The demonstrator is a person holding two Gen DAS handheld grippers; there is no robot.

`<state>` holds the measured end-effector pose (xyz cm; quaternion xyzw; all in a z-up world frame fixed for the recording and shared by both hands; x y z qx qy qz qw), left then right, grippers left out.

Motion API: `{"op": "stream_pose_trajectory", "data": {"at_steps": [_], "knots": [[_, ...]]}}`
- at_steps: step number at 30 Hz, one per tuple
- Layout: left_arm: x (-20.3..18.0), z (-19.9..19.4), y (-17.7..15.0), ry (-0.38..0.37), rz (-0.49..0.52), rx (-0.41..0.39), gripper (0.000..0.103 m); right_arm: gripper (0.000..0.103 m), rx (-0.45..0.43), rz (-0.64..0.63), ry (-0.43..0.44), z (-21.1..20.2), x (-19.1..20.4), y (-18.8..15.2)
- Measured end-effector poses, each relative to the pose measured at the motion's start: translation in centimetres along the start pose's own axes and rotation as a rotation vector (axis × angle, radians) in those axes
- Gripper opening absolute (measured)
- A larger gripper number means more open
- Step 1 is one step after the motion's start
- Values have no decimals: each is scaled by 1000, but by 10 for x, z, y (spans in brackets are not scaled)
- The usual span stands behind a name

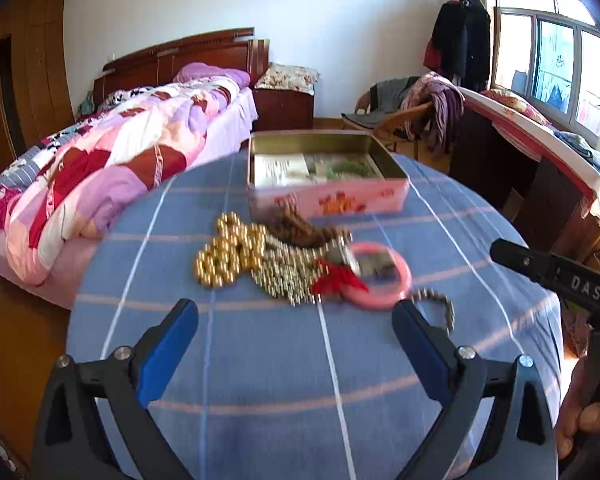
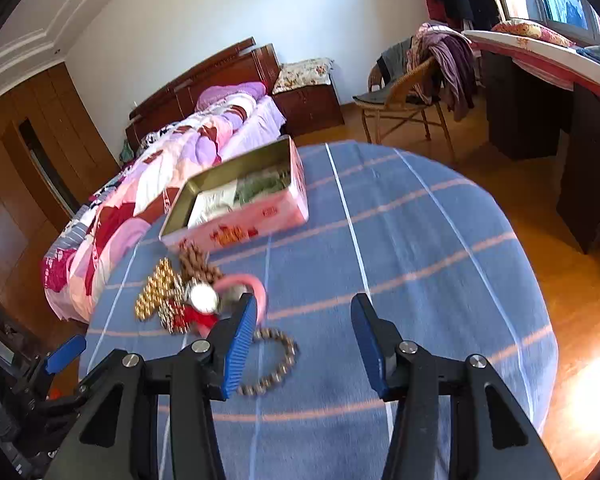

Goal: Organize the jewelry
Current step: 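Withdraw both tools from the tin back over the jewelry pile, then grasp the grey bead bracelet with the right tool while the left tool grasps the gold pearl bracelet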

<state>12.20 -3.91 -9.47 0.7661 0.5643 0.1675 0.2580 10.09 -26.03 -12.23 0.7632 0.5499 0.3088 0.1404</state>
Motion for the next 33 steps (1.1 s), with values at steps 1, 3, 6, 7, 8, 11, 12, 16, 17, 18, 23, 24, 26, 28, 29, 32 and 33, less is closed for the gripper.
{"op": "stream_pose_trajectory", "data": {"at_steps": [1, 3, 6, 7, 8, 11, 12, 16, 17, 18, 23, 24, 26, 28, 29, 32, 33], "knots": [[-1, 0, -6, 1, 0, 8, 100, 50, 9, -1, 4, 1, 1, -4], [-2, 0, -15, 2, 2, 23, 100, 50, 26, -10, 7, 2, 3, -12], [0, 0, -24, 7, -3, 33, 100, 50, 32, -42, 7, 1, 9, -22], [1, 0, -26, 4, -10, 35, 100, 50, 34, -50, 5, 2, 11, -24], [3, 0, -28, -2, -16, 36, 100, 50, 41, -64, 7, 3, 13, -26], [10, 0, -32, -13, -37, 42, 100, 50, 66, -79, 4, 10, 17, -29], [12, 0, -34, -14, -42, 40, 99, 50, 75, -81, 4, 12, 18, -29], [21, -1, -34, -20, -71, 29, 99, 50, 110, -83, 10, 23, 20, -28], [23, -1, -34, -23, -79, 26, 99, 50, 110, -84, 13, 23, 21, -27], [24, -2, -33, -26, -82, 24, 99, 50, 108, -87, 19, 24, 23, -26], [26, 0, -31, -34, -88, 20, 99, 50, 99, -123, 33, 25, 31, -24], [25, 1, -30, -38, -86, 22, 99, 50, 107, -132, 33, 27, 32, -25], [24, 3, -30, -43, -84, 28, 99, 50, 135, -150, 23, 35, 36, -26], [25, 5, -30, -45, -86, 37, 99, 50, 172, -147, 7, 46, 36, -24], [26, 6, -30, -46, -88, 44, 99, 50, 191, -141, 9, 51, 36, -23], [27, 8, -32, -47, -93, 52, 99, 56, 226, -147, -4, 65, 40, -20], [27, 7, -32, -46, -96, 51, 99, 61, 223, -166, -18, 66, 44, -19]]}}
Point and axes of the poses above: each gripper's, at about its wrist camera, not at the fingertips, and z roughly the way its jaws point, x to its left, y to its top, the point moved 3 cm from there along z, roughly the way its jaws point, and after that the axes turned 12 degrees about x, right-handed, at the moved point
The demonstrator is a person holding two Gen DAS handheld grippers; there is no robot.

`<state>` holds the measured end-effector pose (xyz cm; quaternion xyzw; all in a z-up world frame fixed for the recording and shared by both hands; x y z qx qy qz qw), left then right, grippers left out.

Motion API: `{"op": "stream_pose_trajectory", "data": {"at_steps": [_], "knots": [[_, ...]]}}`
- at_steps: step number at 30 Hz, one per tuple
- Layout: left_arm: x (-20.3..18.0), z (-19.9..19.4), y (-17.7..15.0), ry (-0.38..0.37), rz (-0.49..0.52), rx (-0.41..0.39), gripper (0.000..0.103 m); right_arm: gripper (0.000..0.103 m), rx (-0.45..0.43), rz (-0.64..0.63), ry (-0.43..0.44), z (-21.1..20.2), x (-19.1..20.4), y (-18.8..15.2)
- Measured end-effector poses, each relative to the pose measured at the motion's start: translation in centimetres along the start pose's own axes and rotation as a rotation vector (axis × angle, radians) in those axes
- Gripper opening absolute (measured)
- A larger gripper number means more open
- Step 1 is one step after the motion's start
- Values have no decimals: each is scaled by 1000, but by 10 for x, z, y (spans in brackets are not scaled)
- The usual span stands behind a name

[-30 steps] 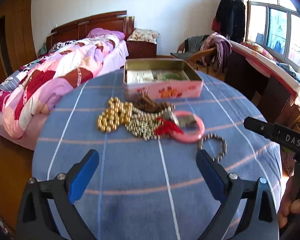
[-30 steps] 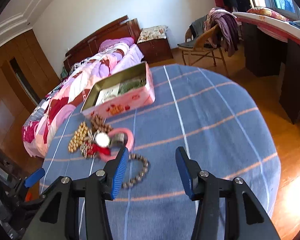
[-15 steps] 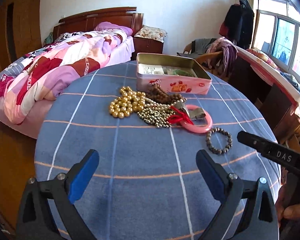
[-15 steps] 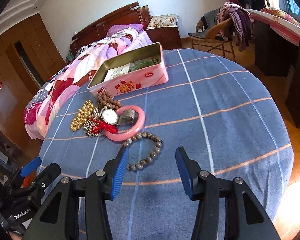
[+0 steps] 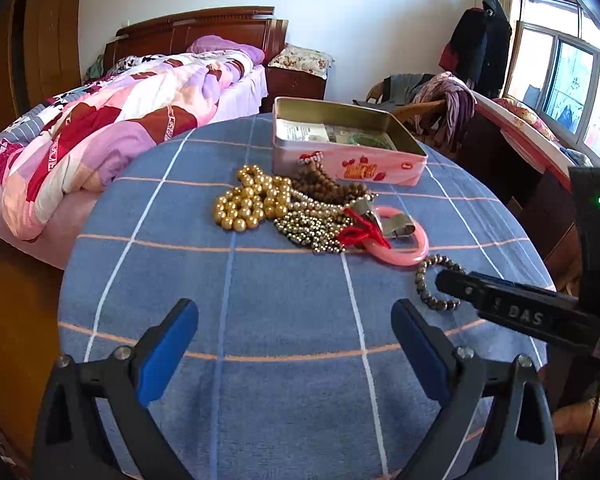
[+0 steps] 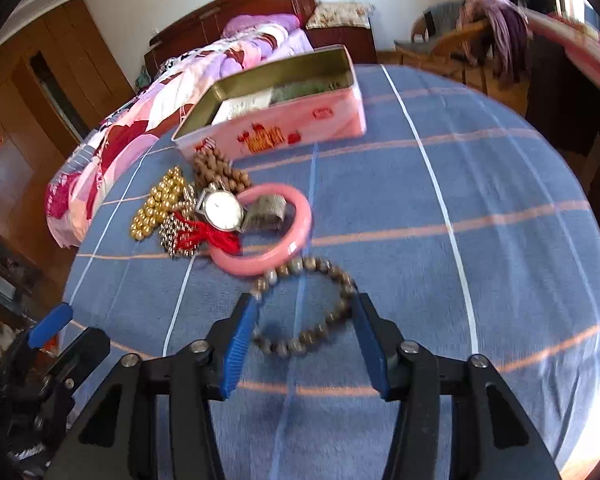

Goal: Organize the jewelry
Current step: 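Grasp the grey bead bracelet with the right tool while the left tool grasps the gold pearl bracelet, then lift both bracelets and carry them over the pink tin box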

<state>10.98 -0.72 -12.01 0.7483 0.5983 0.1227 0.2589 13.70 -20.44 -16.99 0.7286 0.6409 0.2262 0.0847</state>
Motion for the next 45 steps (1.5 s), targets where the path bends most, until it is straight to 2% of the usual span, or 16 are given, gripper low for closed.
{"op": "stream_pose_trajectory", "data": {"at_steps": [2, 7, 9, 11, 13, 18, 19, 26, 30, 33, 36, 37, 40, 42, 43, 45], "knots": [[1, 0, 1, 2, -2, -1, 99, 68, 18, -47, -23, 7, 10, 3], [2, 1, 3, 8, -6, 3, 99, 67, 7, -120, -91, 11, 20, 0], [3, 2, 3, 6, -6, 4, 99, 56, 12, -153, -128, 12, 21, -1], [3, 3, 5, 4, -6, 6, 99, 23, 11, -181, -175, 10, 20, -3], [2, 4, 7, 3, -6, 8, 99, 17, 14, -162, -138, 6, 12, -4], [9, 7, 13, 14, -25, 9, 99, 15, -10, -102, -70, -3, -4, -7], [13, 7, 15, 13, -32, 10, 99, 7, -21, -89, -45, -8, -5, -8], [42, 10, 53, 45, -89, -32, 99, 7, -155, -63, 60, -47, -4, 4], [45, 32, 82, 45, -78, -22, 99, 7, -186, -63, 70, -57, 1, 10], [46, 62, 98, 56, -87, 53, 88, 7, -186, -60, 64, -57, 1, 12], [46, 95, 106, 19, -104, 150, 86, 7, -177, -53, 63, -55, -2, 14], [45, 104, 106, 32, -102, 178, 86, 7, -173, -51, 63, -54, -2, 15], [35, 110, 104, 129, -34, 157, 81, 7, -168, -47, 62, -54, -5, 16], [30, 107, 102, 116, -7, 133, 63, 7, -172, -44, 61, -54, -5, 19], [29, 105, 101, 107, 5, 125, 47, 7, -173, -43, 63, -54, -6, 19], [30, 100, 99, 89, 5, 118, 40, 7, -171, -41, 71, -53, -5, 21]]}}
Point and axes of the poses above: each gripper's, at about its wrist camera, not at the fingertips, and z roughly the way its jaws point, x to its left, y to its top, the point moved 3 cm from there along z, roughly the way its jaws point, and after that the axes turned 12 degrees about x, right-handed, at the moved point
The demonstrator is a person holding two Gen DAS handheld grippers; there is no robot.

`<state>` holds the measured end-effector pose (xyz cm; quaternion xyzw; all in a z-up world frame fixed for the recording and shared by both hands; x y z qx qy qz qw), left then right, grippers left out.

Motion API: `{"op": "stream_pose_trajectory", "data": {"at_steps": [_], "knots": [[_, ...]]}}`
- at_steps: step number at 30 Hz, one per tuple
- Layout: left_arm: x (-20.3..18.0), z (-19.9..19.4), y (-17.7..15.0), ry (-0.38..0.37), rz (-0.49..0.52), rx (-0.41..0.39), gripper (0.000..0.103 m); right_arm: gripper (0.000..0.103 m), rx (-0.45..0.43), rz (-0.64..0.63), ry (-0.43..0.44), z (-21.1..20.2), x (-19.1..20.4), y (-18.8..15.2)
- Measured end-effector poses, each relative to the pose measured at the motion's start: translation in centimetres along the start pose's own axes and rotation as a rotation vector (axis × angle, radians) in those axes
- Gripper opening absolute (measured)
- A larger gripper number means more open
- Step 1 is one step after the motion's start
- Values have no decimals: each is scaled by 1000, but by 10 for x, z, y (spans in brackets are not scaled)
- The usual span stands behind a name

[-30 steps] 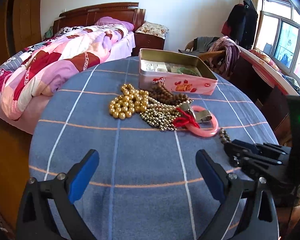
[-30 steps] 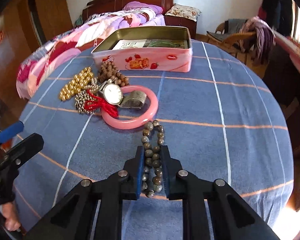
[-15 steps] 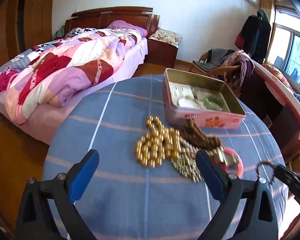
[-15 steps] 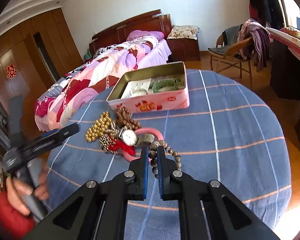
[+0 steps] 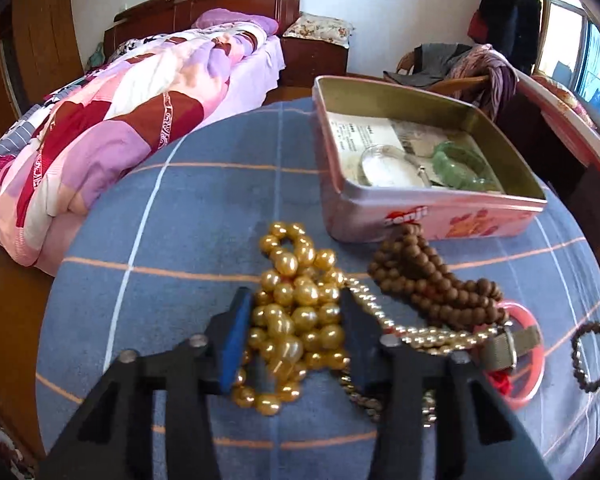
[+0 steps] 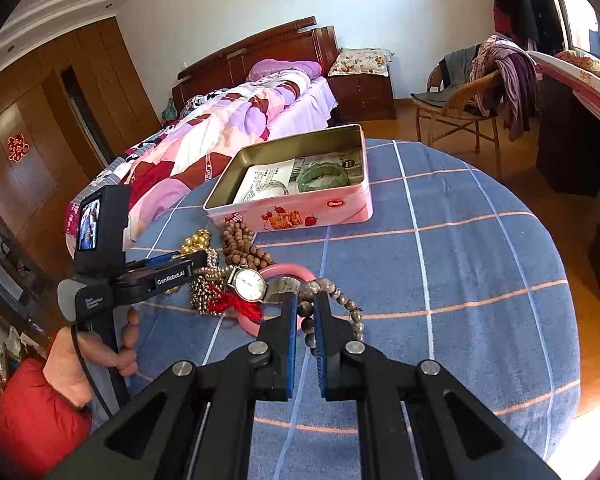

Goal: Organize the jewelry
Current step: 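Lift both bracelets and carry them over the pink tin box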

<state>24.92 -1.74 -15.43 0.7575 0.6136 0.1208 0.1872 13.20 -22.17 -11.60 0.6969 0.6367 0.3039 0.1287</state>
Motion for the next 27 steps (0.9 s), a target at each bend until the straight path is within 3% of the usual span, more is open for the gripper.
{"op": "stream_pose_trajectory", "data": {"at_steps": [1, 4, 14, 27], "knots": [[2, -3, -2, -19, -5, -7, 29, 7, 0, 1, 4, 0, 0, 0], [7, -20, -11, -116, -27, -50, 25, 7, 0, -4, 10, 1, 4, 0], [13, -84, -40, -265, -54, -190, 23, 7, -64, 15, 41, -23, 10, -2], [-15, -122, -64, -296, 29, -222, 23, 7, -141, 0, 48, -59, 23, -10]]}}
Point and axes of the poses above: each gripper's, at about its wrist camera, not at the fingertips, and z roughly the way its jaws point, x to its left, y to its top, the point moved 3 cm from there along z, roughly the way its jaws point, and after that the axes turned 12 degrees about x, right-handed, at the moved point
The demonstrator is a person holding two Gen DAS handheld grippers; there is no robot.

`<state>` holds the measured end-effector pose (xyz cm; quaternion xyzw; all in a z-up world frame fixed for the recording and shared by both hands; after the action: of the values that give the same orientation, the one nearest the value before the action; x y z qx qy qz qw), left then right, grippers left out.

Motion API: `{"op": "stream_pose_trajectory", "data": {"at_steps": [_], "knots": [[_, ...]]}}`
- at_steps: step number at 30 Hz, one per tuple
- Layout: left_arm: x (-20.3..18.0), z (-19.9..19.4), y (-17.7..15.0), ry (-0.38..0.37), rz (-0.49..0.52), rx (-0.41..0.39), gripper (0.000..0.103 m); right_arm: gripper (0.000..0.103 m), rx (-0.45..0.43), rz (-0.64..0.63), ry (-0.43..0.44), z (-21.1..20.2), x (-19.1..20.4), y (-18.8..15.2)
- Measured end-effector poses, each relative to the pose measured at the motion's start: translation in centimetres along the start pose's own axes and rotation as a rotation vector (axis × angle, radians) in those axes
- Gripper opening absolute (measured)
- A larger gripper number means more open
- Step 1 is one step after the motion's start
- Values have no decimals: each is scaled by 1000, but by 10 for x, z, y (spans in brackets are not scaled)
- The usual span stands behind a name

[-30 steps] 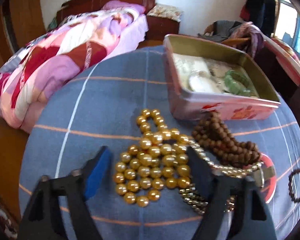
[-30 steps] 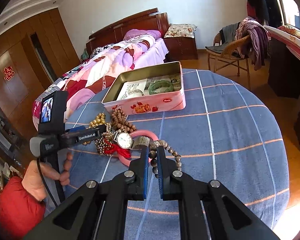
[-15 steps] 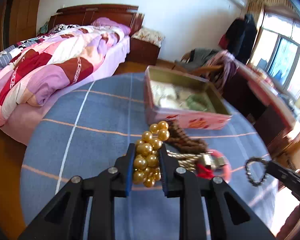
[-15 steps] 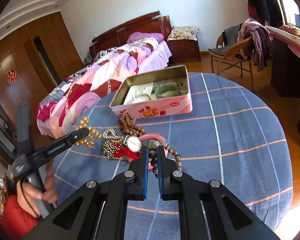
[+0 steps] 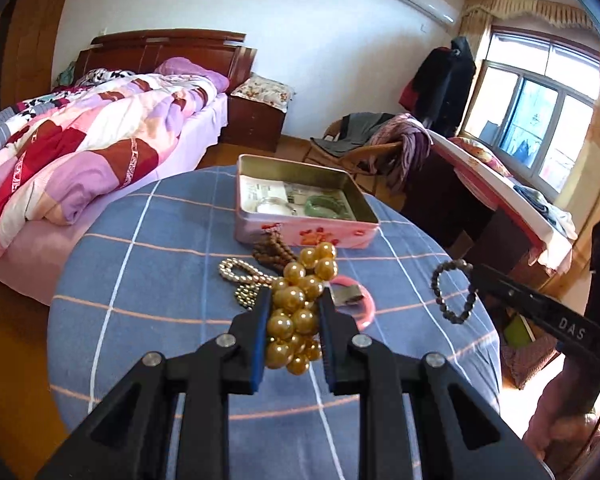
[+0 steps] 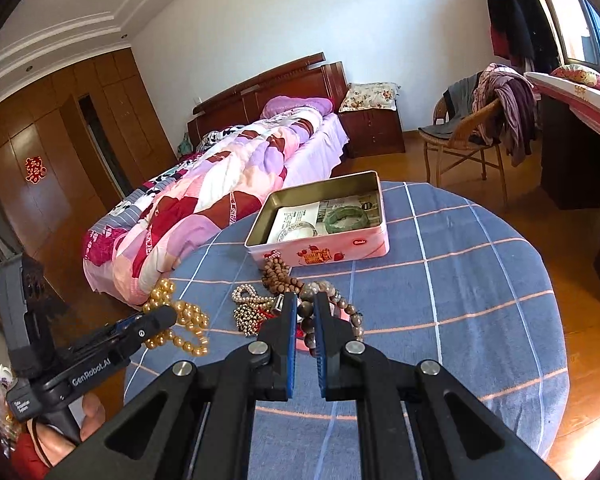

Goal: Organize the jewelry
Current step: 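Lift both bracelets and carry them over the pink tin box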

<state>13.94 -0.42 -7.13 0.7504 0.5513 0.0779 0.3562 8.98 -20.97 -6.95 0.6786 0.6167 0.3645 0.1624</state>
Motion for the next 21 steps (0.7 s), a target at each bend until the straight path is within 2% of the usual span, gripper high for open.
{"op": "stream_pose_trajectory", "data": {"at_steps": [12, 15, 21], "knots": [[-18, 10, -22, -17, 55, 64, 23, 7, 37, 9, -16, 5, -4, -13], [-20, 8, -14, -23, 65, 54, 23, 7, 30, 4, -9, 6, -4, -4], [-30, -3, 31, -32, 108, -44, 23, 7, -39, -22, 10, 4, 0, 41]]}}
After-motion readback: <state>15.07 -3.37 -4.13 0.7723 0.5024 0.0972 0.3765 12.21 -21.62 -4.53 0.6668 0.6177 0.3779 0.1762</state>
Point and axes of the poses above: each gripper's, at about its wrist camera, not at the fingertips, and z roughly the way its jaws point, x to its left, y to its top, the point moved 3 cm from there along z, roughly the way its jaws point, and after that the axes turned 12 degrees about x, right-handed, at the moved point
